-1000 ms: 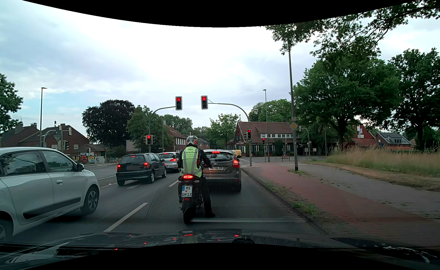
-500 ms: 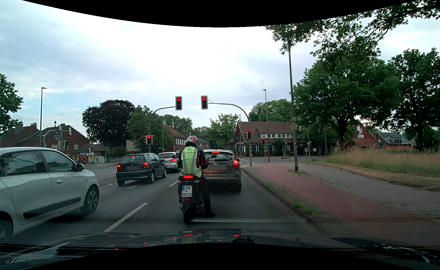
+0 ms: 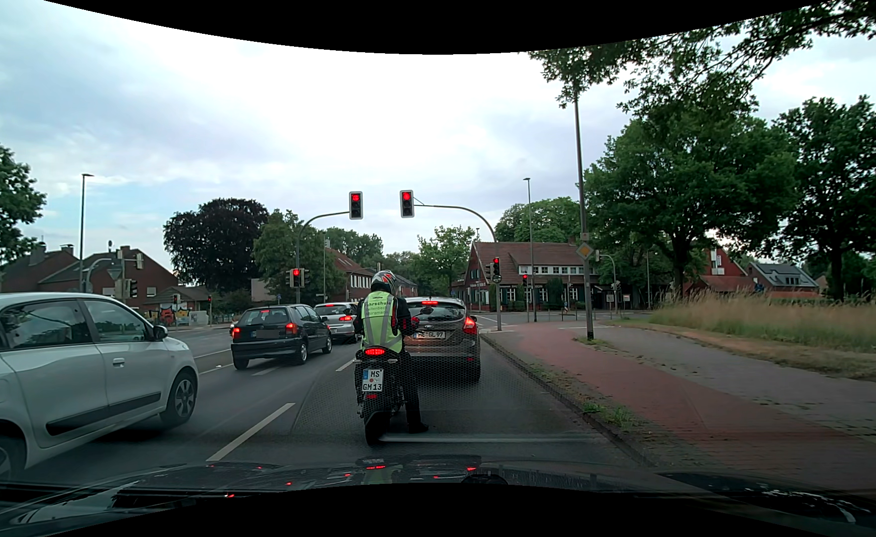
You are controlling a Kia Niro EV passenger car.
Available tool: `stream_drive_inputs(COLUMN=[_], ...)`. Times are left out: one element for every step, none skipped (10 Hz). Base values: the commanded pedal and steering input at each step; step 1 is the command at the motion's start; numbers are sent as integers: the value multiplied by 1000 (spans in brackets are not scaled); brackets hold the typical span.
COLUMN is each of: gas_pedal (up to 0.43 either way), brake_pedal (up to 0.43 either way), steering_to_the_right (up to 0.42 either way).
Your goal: Follow the waypoints while adhering to traffic rules and regulations
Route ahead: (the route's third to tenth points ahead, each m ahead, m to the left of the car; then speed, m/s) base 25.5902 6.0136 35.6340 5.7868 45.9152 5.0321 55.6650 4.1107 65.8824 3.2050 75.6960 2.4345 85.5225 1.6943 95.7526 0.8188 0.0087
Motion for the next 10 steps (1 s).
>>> stream_drive_inputs(gas_pedal=[0, 0, 0, 0, 0, 0, 0, 0, 0, 0], brake_pedal=[0, 0, 0, 0, 0, 0, 0, 0, 0, 0], steering_to_the_right=[12, 12, 12, 12, 12, 12, 12, 12, 12, 12])
